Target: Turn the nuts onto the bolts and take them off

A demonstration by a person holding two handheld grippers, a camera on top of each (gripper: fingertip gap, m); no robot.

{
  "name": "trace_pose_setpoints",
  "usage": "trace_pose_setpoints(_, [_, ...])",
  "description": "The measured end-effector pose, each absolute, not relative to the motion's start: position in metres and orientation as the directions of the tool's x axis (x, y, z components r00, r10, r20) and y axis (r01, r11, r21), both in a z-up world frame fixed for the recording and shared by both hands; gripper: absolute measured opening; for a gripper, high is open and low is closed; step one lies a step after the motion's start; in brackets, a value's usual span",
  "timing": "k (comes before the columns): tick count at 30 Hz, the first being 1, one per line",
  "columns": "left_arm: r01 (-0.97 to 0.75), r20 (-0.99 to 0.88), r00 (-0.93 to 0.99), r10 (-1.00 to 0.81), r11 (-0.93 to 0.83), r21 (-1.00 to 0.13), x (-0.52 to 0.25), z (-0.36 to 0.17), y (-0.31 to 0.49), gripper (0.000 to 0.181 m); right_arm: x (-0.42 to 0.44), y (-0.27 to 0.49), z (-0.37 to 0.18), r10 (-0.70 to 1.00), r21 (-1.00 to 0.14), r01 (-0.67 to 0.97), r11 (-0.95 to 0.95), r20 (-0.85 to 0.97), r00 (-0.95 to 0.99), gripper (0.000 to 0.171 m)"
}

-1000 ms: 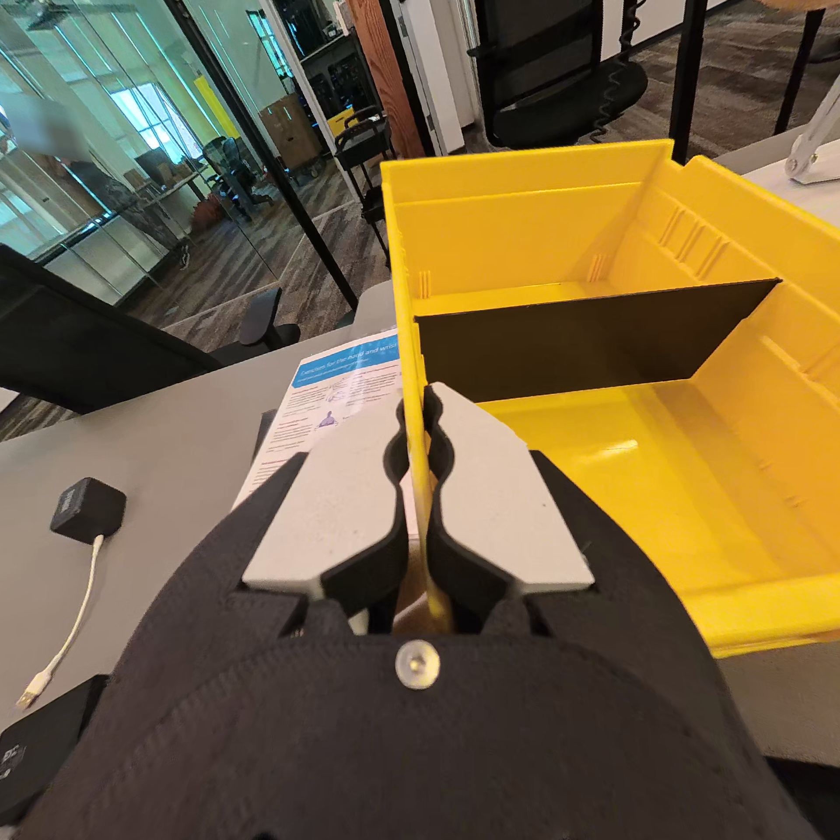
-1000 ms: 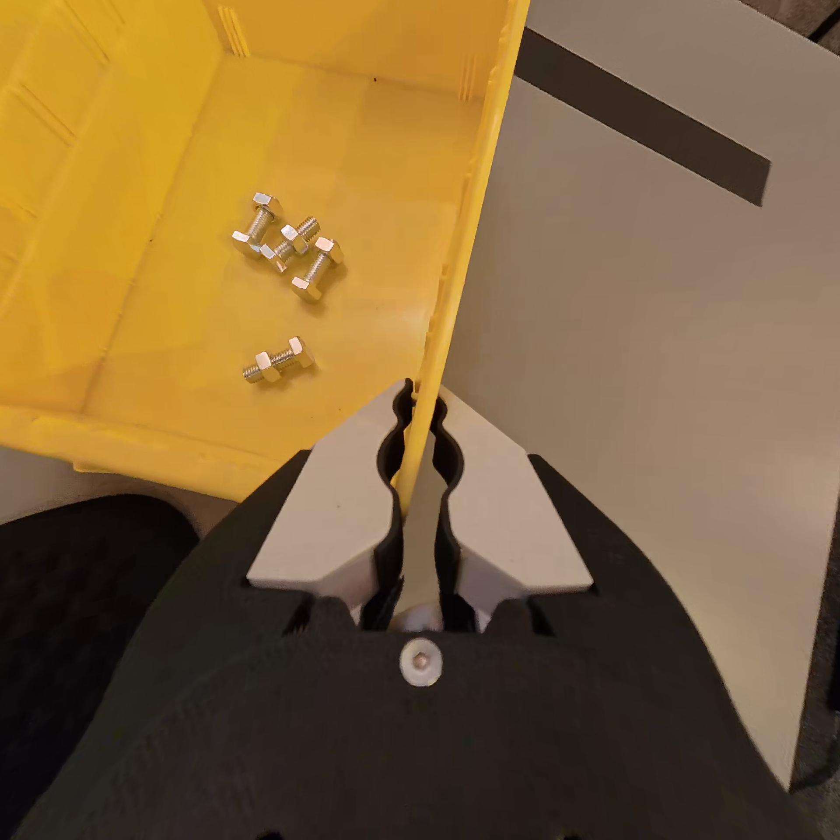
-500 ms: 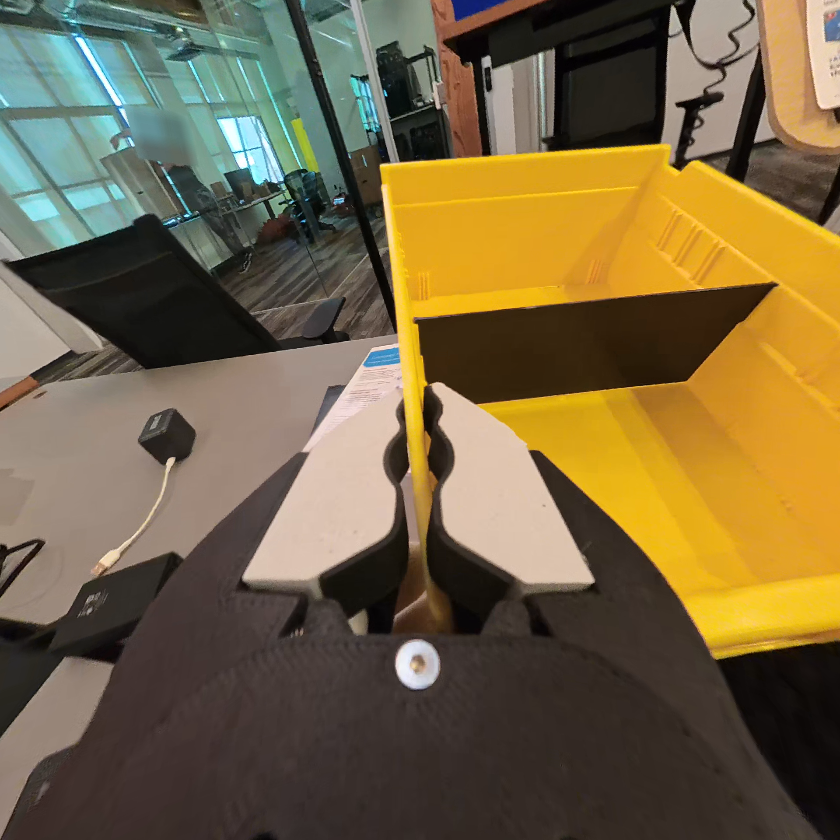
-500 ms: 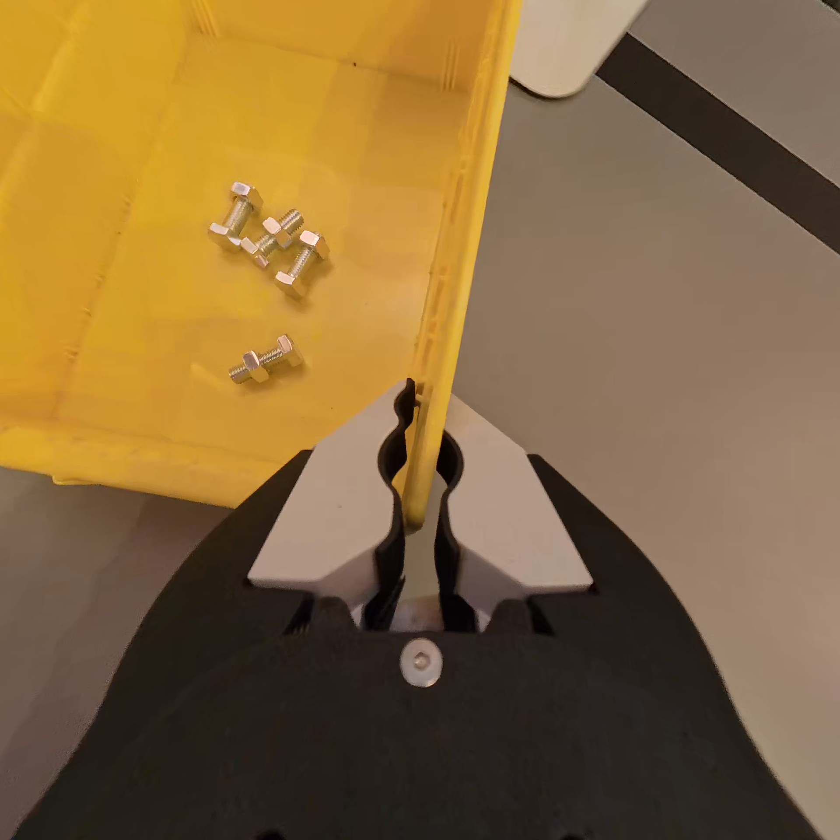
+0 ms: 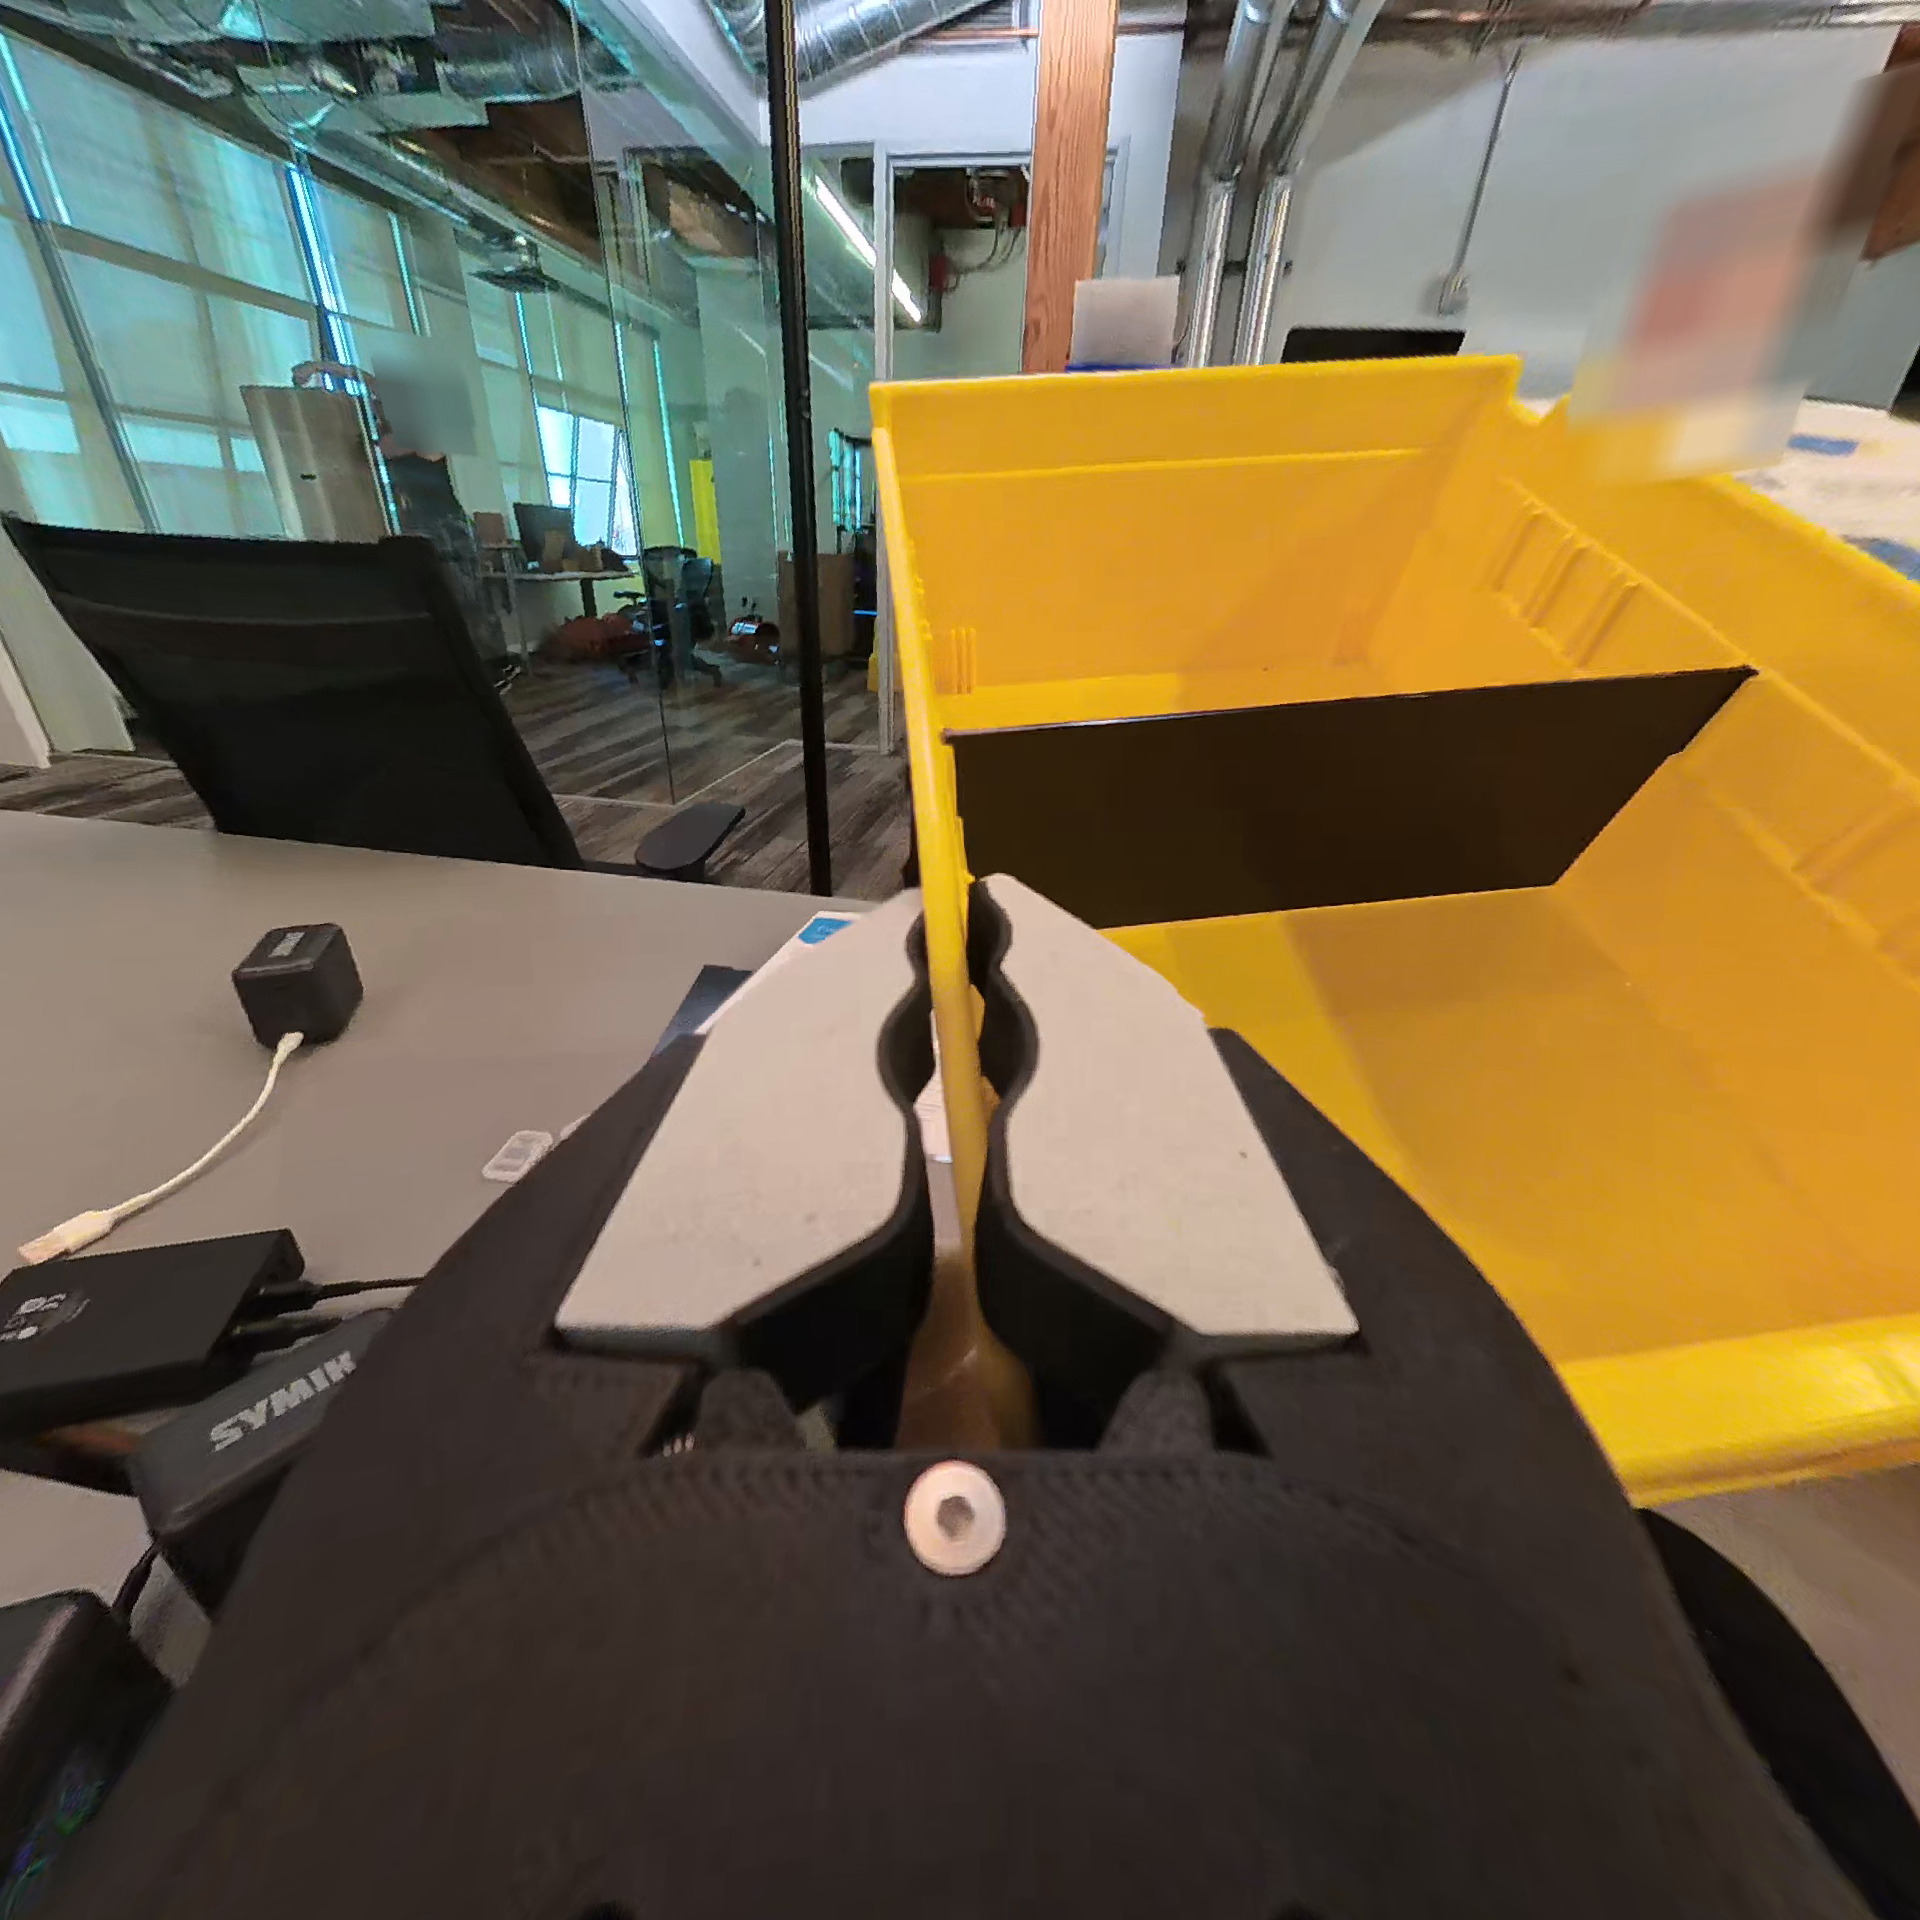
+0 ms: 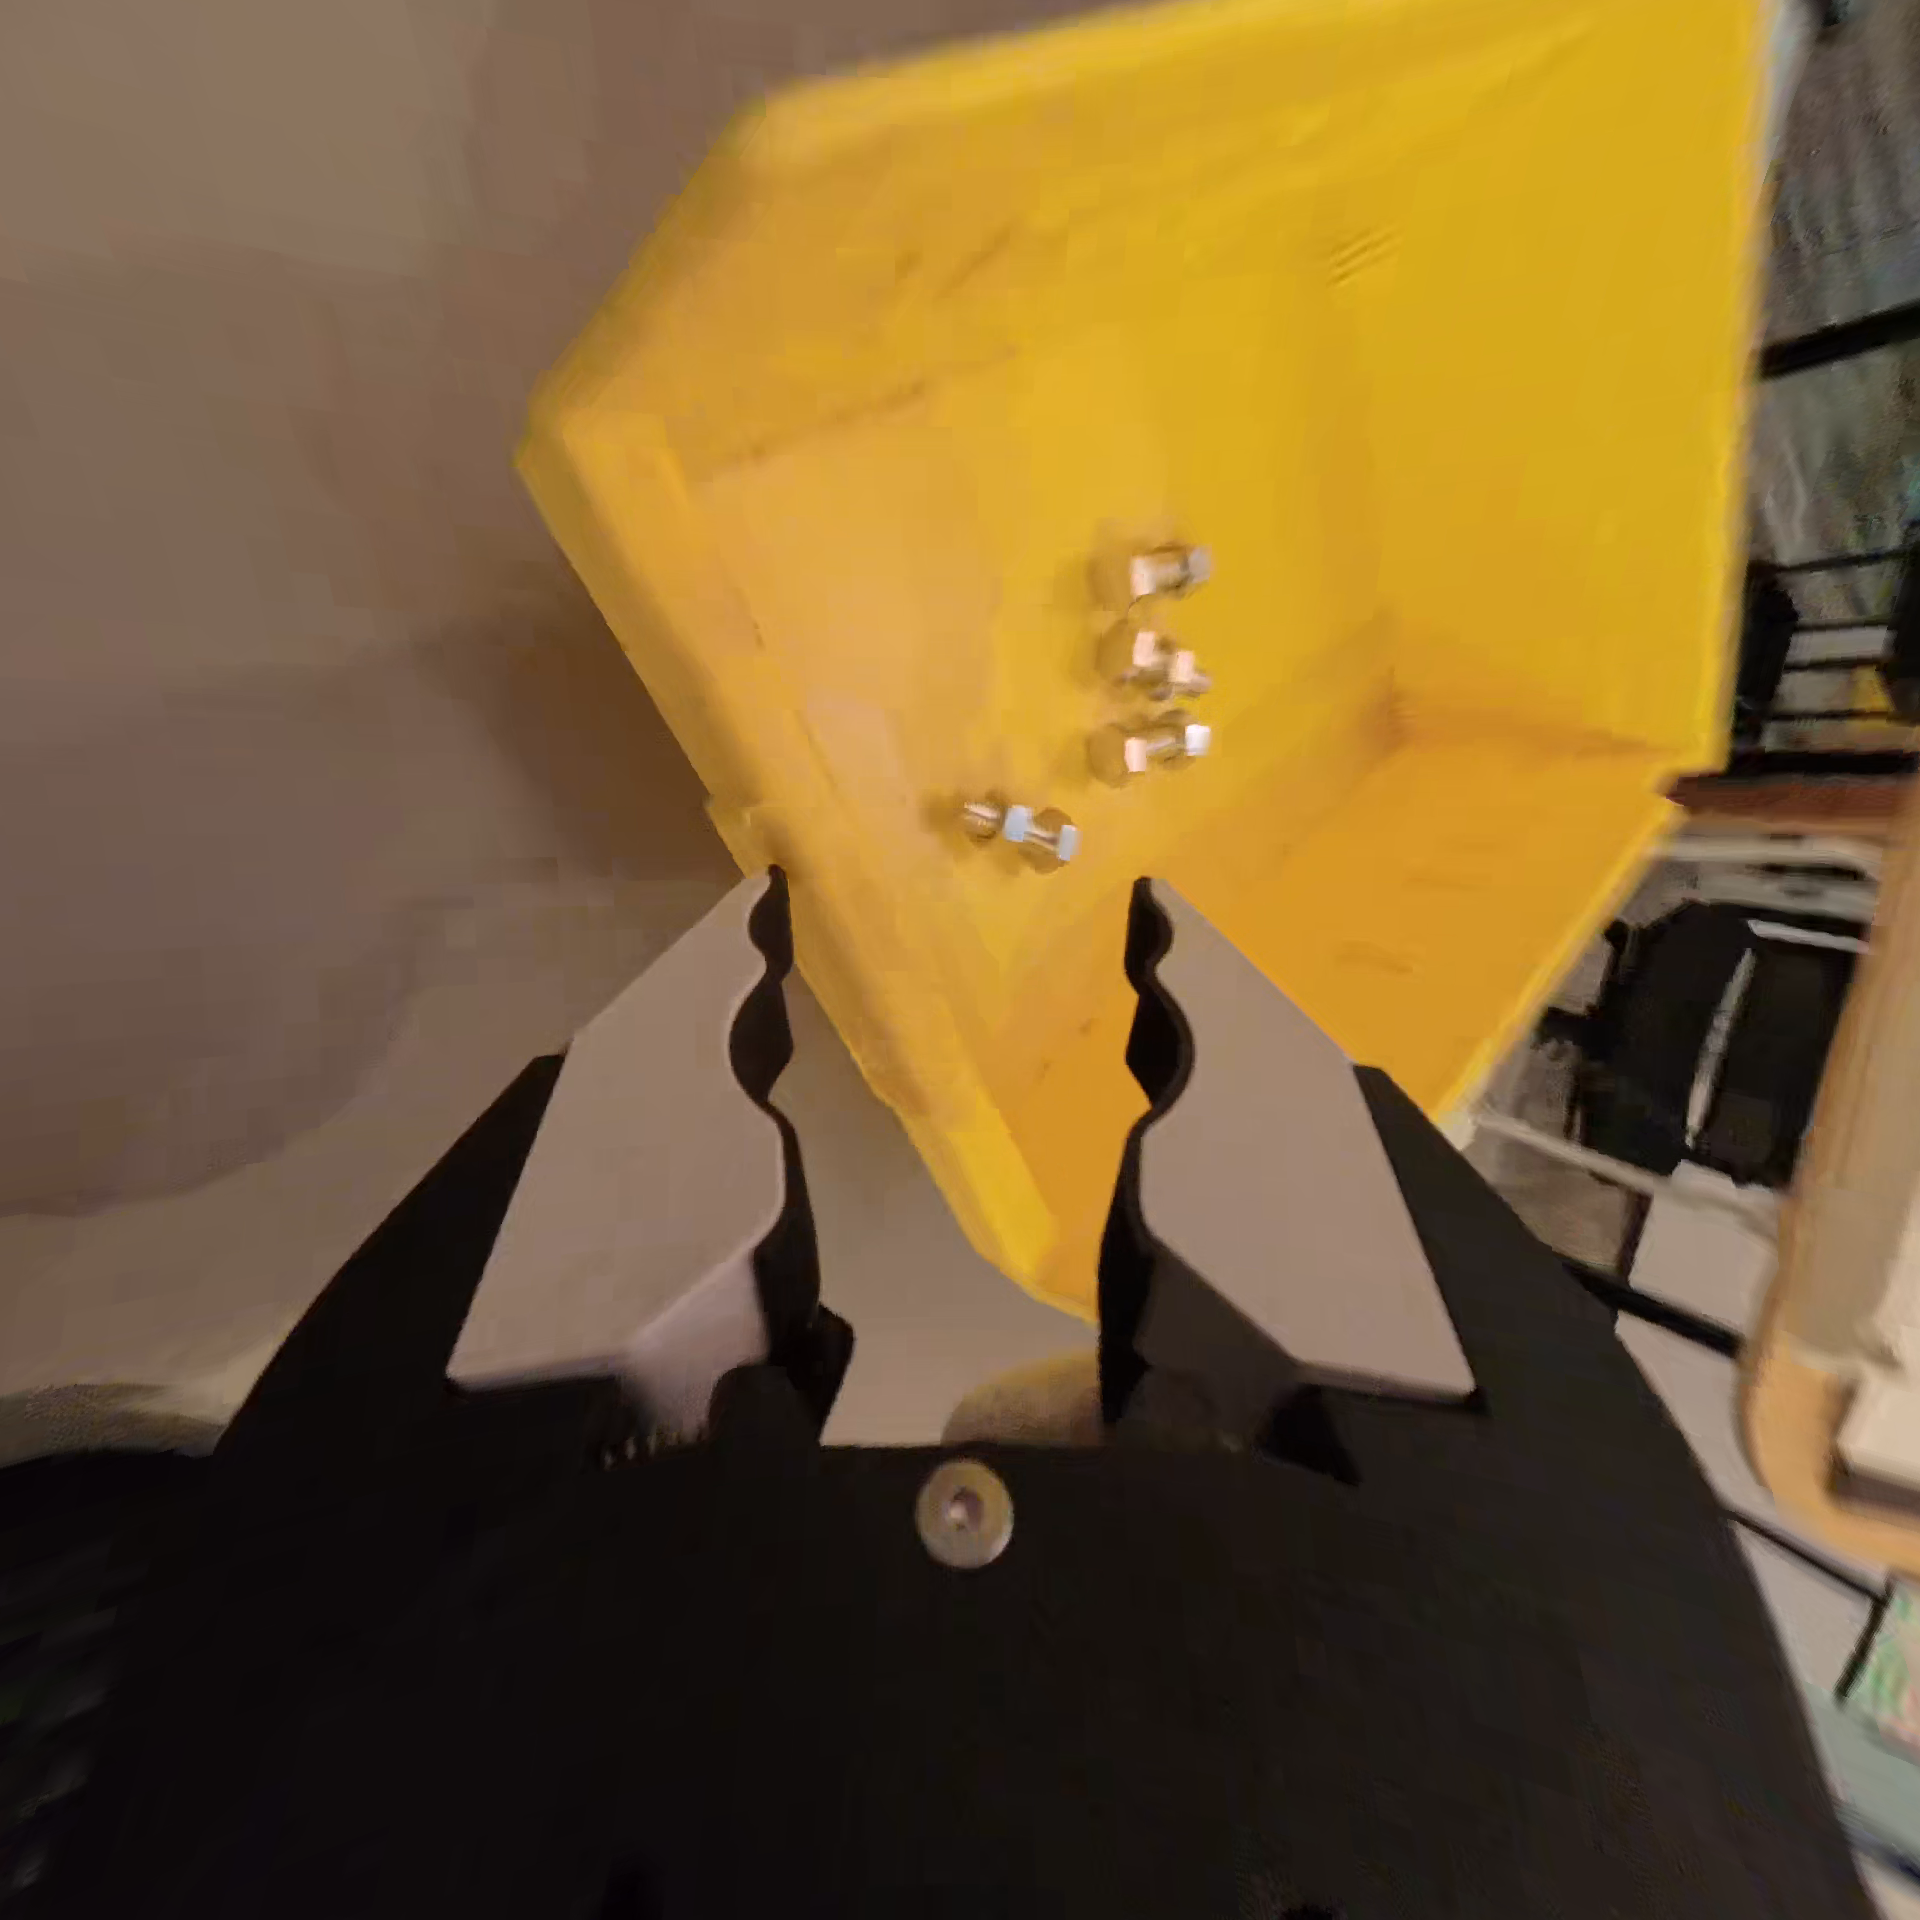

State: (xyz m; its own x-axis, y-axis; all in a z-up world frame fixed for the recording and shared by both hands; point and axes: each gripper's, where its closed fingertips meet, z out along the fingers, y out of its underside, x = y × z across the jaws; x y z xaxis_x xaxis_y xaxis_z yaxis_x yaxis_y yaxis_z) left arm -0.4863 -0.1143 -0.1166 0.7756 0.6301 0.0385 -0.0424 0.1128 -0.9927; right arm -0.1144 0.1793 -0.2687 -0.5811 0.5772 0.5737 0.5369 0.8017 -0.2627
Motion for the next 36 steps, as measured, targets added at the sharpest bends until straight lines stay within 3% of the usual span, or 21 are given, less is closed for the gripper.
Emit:
trace_pose_setpoints(1, [-0.038,0.049,0.779,0.625,0.125,-0.991,-0.485,-0.114,-0.117,0.003,-0.116,0.177,-0.284,0.564,-0.243,0.522,0.817,0.520,-0.641,0.061])
trace_pose_setpoints(2, [-0.034,0.059,0.781,0.622,0.137,-0.990,-0.485,-0.113,-0.120,0.003,-0.127,0.165,-0.284,0.579,-0.334,0.473,0.815,0.491,-0.651,0.054])
trace_pose_setpoints(3, [-0.029,0.072,0.782,0.620,0.152,-0.988,-0.484,-0.111,-0.125,0.003,-0.132,0.161,-0.288,0.581,-0.360,0.458,0.813,0.452,-0.677,0.046])
trace_pose_setpoints(4, [-0.024,0.087,0.781,0.618,0.168,-0.985,-0.483,-0.110,-0.130,0.003,-0.135,0.154,-0.292,0.577,-0.390,0.437,0.810,0.398,-0.714,0.026])
trace_pose_setpoints(5, [-0.020,0.100,0.780,0.618,0.184,-0.983,-0.483,-0.109,-0.134,0.003,-0.143,0.151,-0.293,0.587,-0.428,0.428,0.796,0.377,-0.716,0.022])
trace_pose_setpoints(11, [-0.008,0.134,0.774,0.619,0.221,-0.975,-0.486,-0.108,-0.153,0.003,-0.194,0.143,-0.294,0.651,-0.560,0.430,0.708,0.283,-0.704,0.020])
trace_pose_setpoints(27, [0.005,0.156,0.765,0.625,0.236,-0.972,-0.498,-0.118,-0.162,0.003,-0.412,0.110,-0.295,0.880,-0.604,0.640,0.475,0.306,-0.364,0.021])
trace_pose_setpoints(31, [0.000,0.148,0.776,0.613,0.234,-0.972,-0.494,-0.114,-0.162,0.003,-0.436,0.092,-0.282,0.888,-0.644,0.612,0.459,0.307,-0.343,0.043])
trace_pose_setpoints(34, [-0.020,0.123,0.792,0.598,0.227,-0.974,-0.485,-0.106,-0.157,0.003,-0.417,0.093,-0.237,0.901,-0.733,0.526,0.432,0.330,-0.280,0.067])
trace_pose_setpoints(36, [-0.024,0.113,0.813,0.571,0.227,-0.974,-0.476,-0.100,-0.147,0.003,-0.387,0.104,-0.201,0.933,-0.813,0.462,0.355,0.278,-0.227,0.070])
